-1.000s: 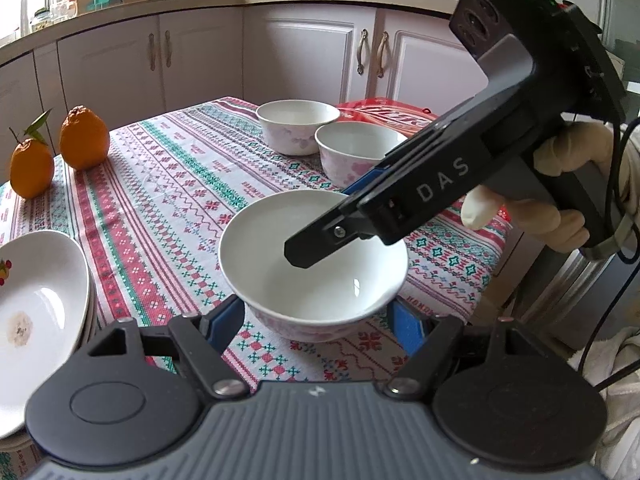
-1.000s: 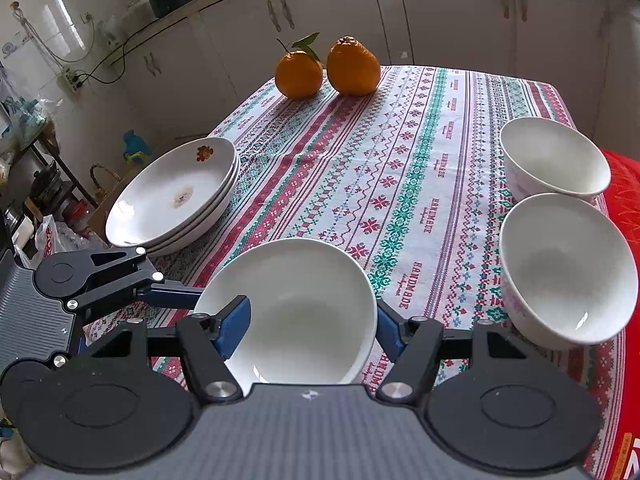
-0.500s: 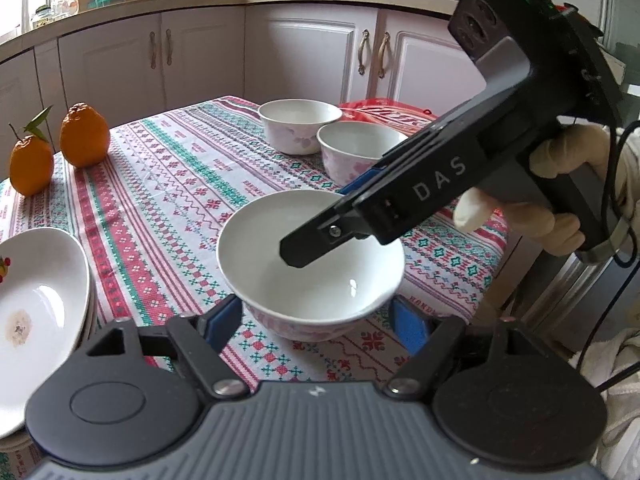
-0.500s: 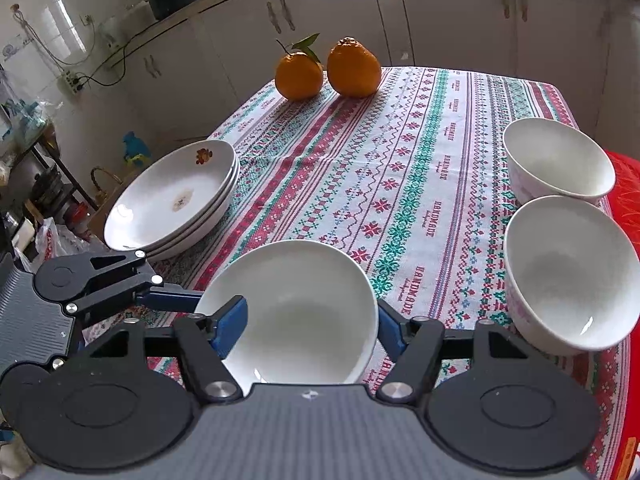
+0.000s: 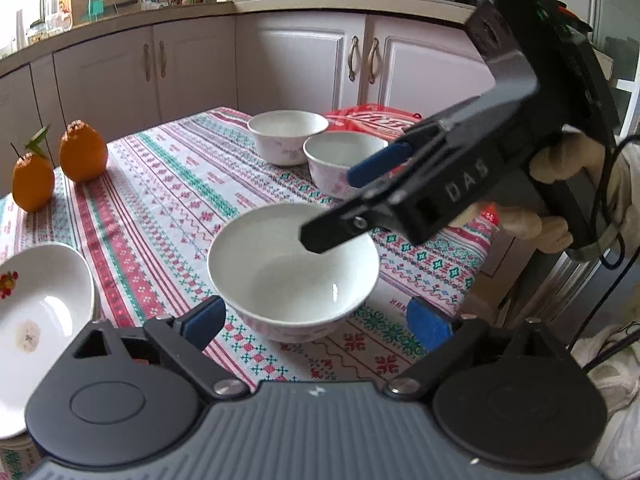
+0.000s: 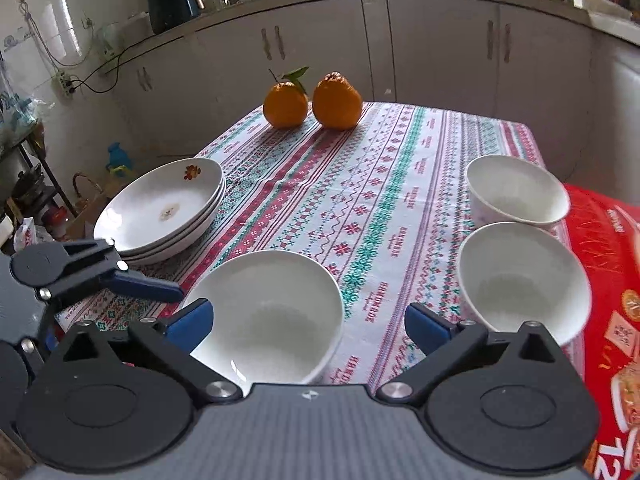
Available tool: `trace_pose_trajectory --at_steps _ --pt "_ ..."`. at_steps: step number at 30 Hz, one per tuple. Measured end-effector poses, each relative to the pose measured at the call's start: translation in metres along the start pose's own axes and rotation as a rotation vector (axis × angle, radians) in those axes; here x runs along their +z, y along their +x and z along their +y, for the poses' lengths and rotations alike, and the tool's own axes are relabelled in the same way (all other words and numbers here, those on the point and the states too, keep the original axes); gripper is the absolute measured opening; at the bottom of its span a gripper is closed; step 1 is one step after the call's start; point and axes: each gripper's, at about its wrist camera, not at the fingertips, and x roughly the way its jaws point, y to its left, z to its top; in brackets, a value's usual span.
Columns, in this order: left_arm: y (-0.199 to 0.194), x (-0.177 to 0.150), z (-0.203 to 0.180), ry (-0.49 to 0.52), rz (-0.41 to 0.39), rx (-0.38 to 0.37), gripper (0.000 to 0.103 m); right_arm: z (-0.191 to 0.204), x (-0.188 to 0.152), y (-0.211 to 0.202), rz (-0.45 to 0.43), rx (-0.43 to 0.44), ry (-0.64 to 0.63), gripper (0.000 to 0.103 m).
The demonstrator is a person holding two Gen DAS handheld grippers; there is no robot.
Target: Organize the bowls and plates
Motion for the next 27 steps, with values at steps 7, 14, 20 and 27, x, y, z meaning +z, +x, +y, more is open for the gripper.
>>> trace_pose_trajectory --at_steps 7,14,20,27 --pt "-0.013 0.018 -0.008 0.033 -0.029 0.031 0.100 -0.004 -0.013 -0.035 -0.093 -0.116 -0.052 0.103" --pt "-0.004 0.051 -0.007 0.034 -0.044 0.046 0.101 -0.023 -0.027 -0.053 -0.148 -0.253 -0.091 0.103" --pt "0.021 0.086 -0.011 0.056 -0.026 0.046 0.101 -0.046 -0.040 -0.050 -0.139 -0.301 -0.080 0.103" --pt "0.067 0.119 -0.017 0.095 0.030 0.027 0.101 -0.075 -0.044 -0.038 -0.127 -0.305 -0.067 0.103"
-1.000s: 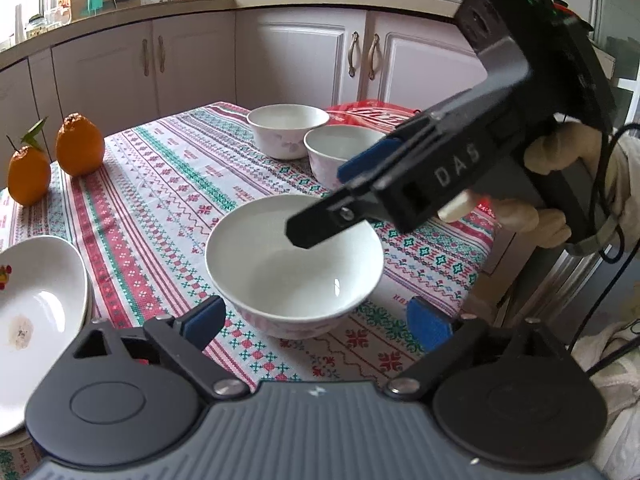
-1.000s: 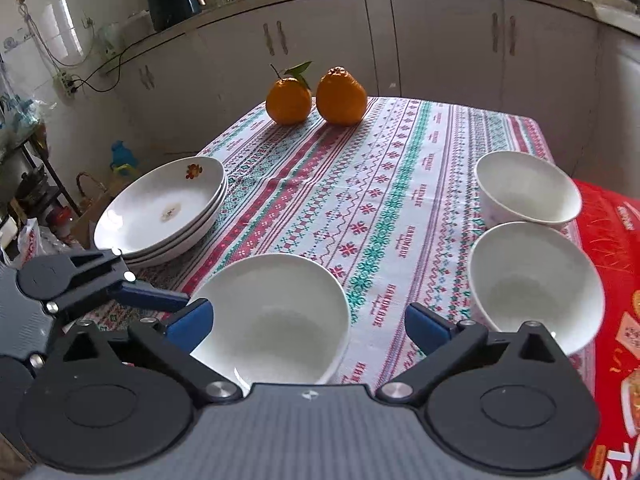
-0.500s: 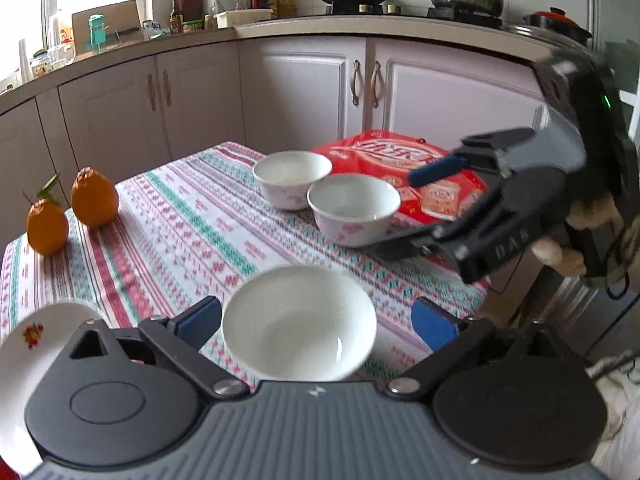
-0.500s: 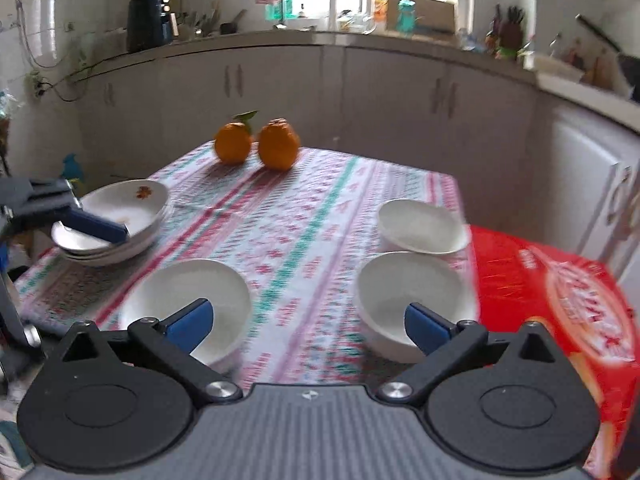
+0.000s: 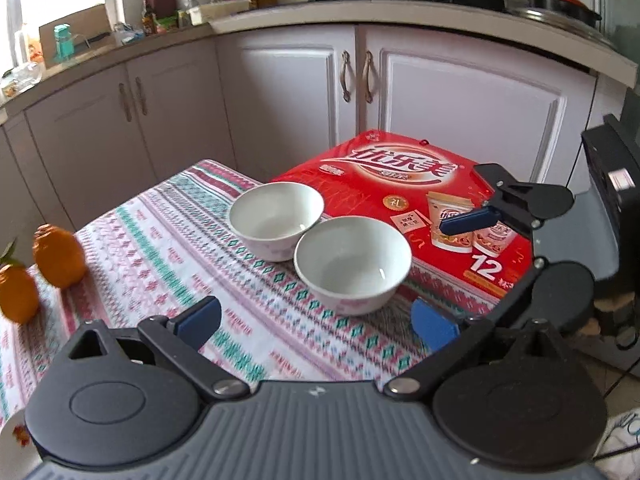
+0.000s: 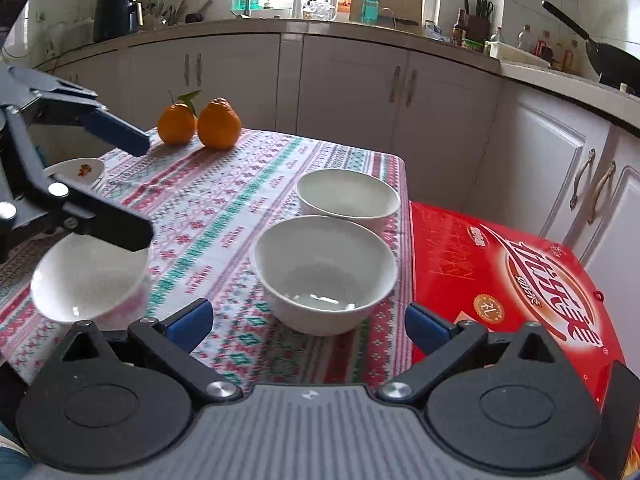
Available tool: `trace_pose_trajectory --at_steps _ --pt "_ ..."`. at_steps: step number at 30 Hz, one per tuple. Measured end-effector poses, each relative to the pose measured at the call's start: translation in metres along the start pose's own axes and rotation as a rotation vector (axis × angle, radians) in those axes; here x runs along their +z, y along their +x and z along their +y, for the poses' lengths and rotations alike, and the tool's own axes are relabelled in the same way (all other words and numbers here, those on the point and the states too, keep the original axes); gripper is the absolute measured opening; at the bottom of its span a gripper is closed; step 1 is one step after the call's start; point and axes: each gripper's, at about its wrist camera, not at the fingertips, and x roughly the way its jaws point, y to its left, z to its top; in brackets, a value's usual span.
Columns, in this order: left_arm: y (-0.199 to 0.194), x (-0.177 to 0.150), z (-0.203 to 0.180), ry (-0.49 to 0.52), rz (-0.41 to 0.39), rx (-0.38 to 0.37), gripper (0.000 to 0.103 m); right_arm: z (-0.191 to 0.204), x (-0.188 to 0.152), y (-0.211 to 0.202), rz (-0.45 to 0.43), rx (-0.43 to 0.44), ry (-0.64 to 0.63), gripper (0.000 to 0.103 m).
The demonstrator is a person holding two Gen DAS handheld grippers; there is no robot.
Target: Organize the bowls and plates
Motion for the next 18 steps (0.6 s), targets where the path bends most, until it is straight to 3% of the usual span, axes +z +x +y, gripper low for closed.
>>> trace_pose_trajectory --at_steps 12,16,18 --pt "0.087 0.032 0.014 -0.076 0.145 -0.083 0.097 -0.016 -0.007 0.039 0.011 0.067 -0.044 0.103" --pt "0.106 0.036 0.019 -0.108 0.185 -0.097 0.080 -0.019 -0.008 0.045 0.007 0.086 -0.048 0.101" --pt "0.112 0.038 0.021 -0.118 0.197 -0.101 0.078 -0.021 -0.007 0.046 0.002 0.092 -0.041 0.099"
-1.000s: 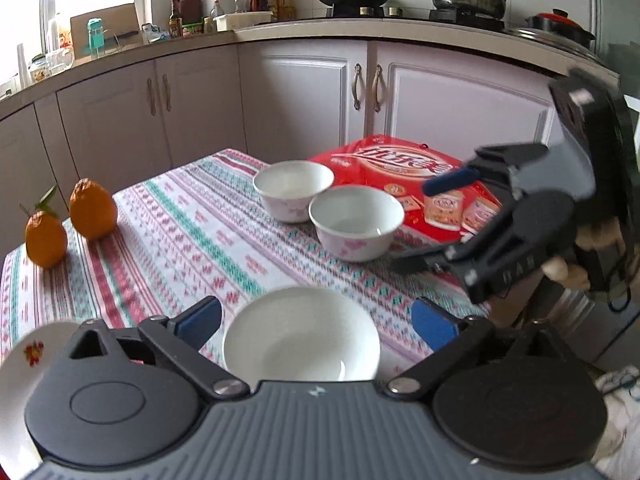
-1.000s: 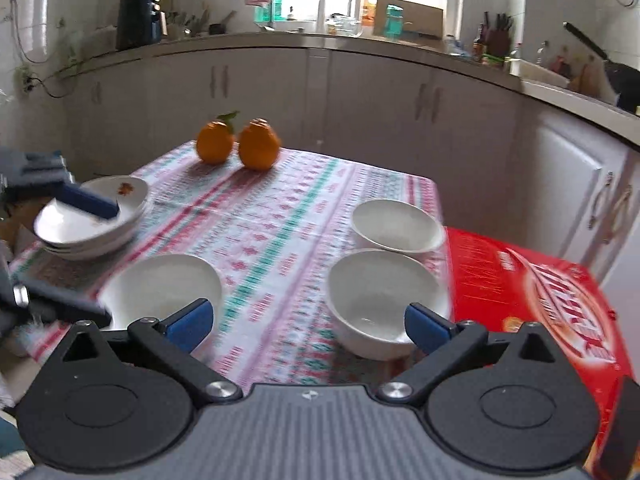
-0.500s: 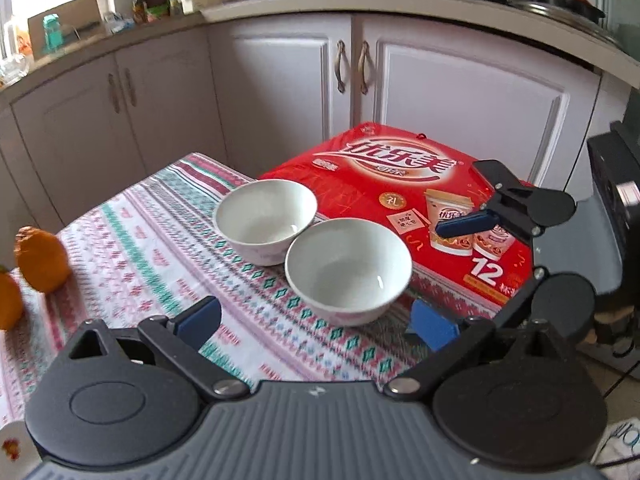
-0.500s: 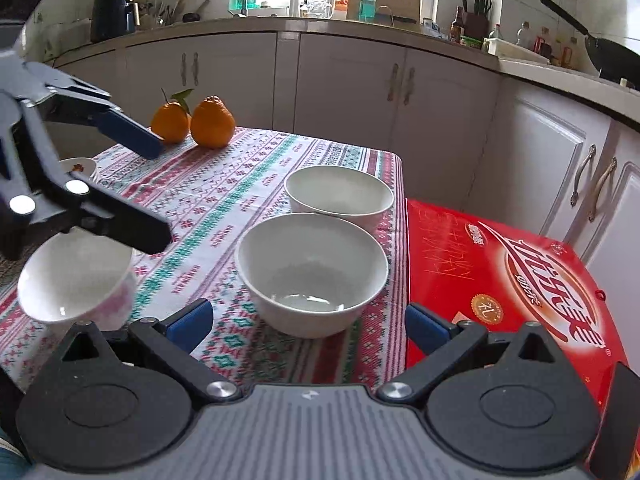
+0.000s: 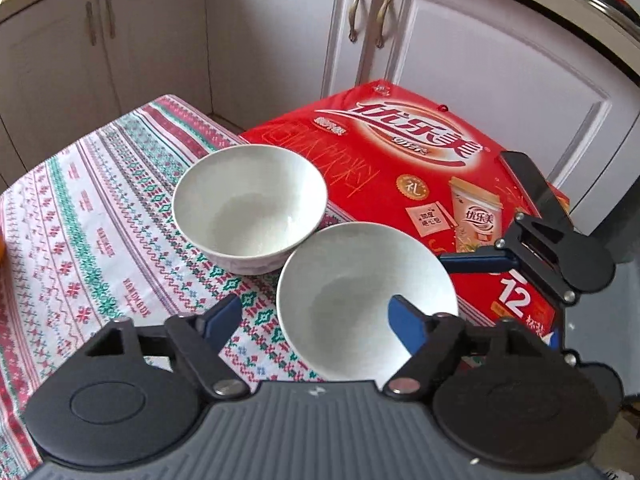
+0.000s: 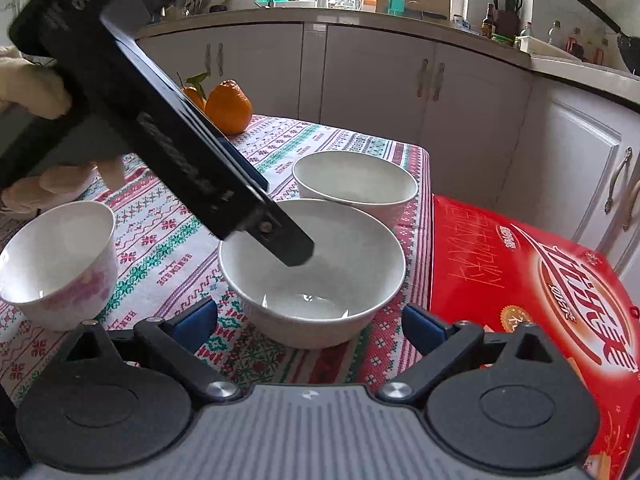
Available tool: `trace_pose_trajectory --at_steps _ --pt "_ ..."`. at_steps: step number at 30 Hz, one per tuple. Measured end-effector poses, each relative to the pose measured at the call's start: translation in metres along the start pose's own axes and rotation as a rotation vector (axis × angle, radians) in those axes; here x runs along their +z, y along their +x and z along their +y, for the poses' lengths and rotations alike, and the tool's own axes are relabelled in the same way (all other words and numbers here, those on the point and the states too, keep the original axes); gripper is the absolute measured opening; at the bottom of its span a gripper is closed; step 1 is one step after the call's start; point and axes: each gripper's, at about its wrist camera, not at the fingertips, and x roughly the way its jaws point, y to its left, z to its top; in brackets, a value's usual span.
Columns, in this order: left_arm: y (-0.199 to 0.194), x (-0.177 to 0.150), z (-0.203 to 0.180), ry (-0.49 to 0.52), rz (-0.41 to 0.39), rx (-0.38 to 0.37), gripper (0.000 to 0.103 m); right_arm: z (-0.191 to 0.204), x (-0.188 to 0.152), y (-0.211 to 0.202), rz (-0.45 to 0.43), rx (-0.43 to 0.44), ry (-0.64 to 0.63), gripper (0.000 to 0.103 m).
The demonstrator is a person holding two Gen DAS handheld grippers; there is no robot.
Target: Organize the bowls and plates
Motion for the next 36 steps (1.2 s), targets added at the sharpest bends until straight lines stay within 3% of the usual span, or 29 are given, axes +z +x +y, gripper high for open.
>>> trace_pose_trajectory --at_steps 6,17,19,20,36 --pt "0.009 0.006 0.000 -0.002 0.024 -0.021 0.070 -0.005 0.001 0.004 -0.001 0.015 -0.006 0.089" --pt "0.017 0.011 0.001 0.002 0.042 -0.052 0.070 -0.005 0.001 0.003 -0.002 0.028 -0.008 0.087" --pt "0.019 0.012 0.001 0.006 0.048 -0.062 0.054 -0.005 0.001 0.003 -0.002 0.027 -0.009 0.087" --pt "0.020 0.013 0.001 0.006 0.054 -0.069 0.053 -0.005 0.001 0.003 -0.002 0.027 -0.008 0.088" --pt "0.016 0.011 0.000 0.019 0.061 -0.067 0.053 -0.003 0.007 0.000 0.002 0.035 -0.014 0.087"
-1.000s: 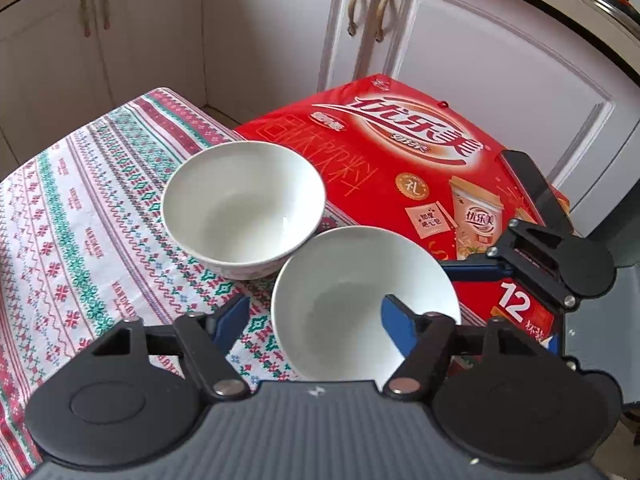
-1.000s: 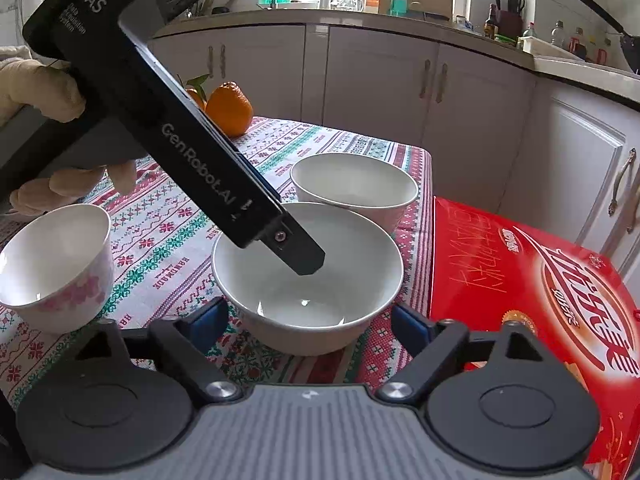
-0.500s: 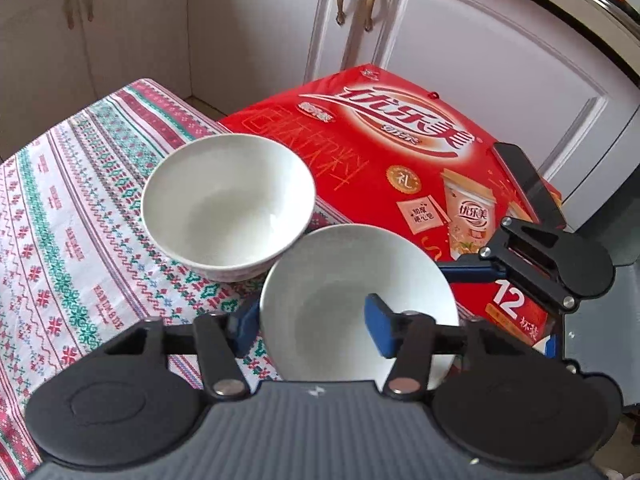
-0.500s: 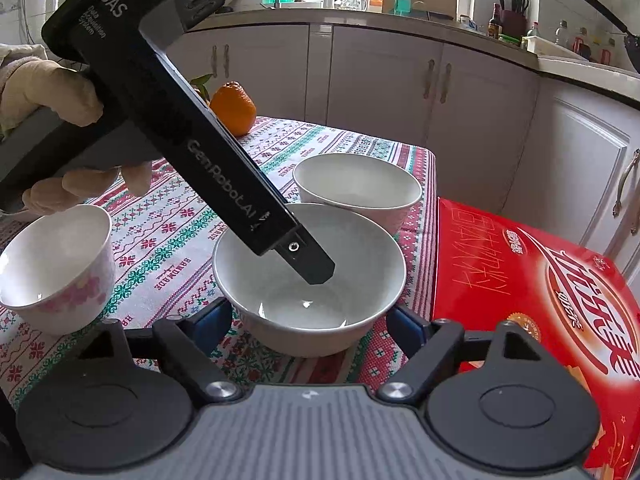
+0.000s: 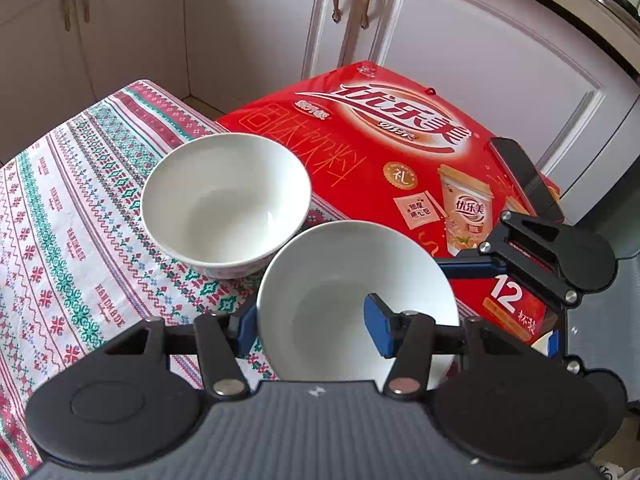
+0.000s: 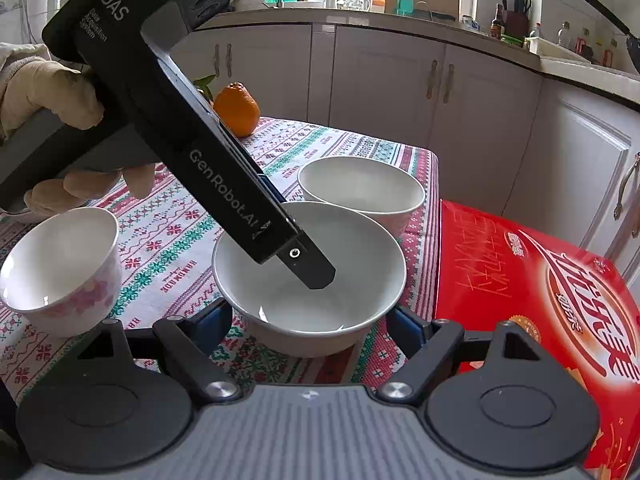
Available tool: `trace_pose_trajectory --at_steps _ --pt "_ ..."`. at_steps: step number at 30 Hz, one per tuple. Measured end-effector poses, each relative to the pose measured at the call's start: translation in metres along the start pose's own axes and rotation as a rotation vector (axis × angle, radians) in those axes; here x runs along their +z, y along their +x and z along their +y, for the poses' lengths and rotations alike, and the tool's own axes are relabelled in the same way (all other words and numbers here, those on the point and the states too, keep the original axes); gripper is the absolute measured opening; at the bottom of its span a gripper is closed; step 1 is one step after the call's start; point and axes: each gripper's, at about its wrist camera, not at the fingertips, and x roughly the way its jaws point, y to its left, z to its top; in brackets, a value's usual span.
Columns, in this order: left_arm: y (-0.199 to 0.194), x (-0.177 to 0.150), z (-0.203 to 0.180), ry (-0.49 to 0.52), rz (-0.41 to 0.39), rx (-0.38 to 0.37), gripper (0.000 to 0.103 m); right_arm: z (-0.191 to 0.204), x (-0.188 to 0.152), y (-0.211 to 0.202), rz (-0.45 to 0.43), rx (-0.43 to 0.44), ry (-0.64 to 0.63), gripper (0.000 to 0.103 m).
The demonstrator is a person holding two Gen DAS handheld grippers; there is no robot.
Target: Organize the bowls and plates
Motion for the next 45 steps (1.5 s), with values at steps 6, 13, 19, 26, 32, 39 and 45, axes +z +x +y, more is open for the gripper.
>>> trace_pose_trajectory --at_steps 6,13,19,26,32,39,45 --pt "-0.014 -0.006 -0.002 -0.008 -0.015 0.002 0.053 0.007 0.008 -0.013 -0.010 0.007 -0.015 0.087" --pt "-0.041 -0.015 -0.009 -0.007 -0.049 0.012 0.053 0.020 0.015 -0.031 -0.025 0.014 -0.035 0.087" --pt "-0.067 -0.026 -0.014 -0.013 -0.081 0.030 0.053 0.036 0.022 -0.046 -0.041 0.037 -0.043 0.087" --pt "-0.097 -0.045 -0.013 -0.032 -0.113 0.069 0.054 0.059 0.030 -0.058 -0.064 0.073 -0.075 0.087" --pt "-0.121 -0.063 -0.009 -0.061 -0.144 0.099 0.054 0.080 0.038 -0.061 -0.071 0.106 -0.105 0.087" --pt "-0.141 -0.093 -0.001 -0.109 -0.162 0.135 0.054 0.108 0.041 -0.060 -0.061 0.158 -0.142 0.087" --pt "-0.150 -0.116 0.006 -0.153 -0.169 0.155 0.054 0.127 0.041 -0.053 -0.037 0.199 -0.166 0.087"
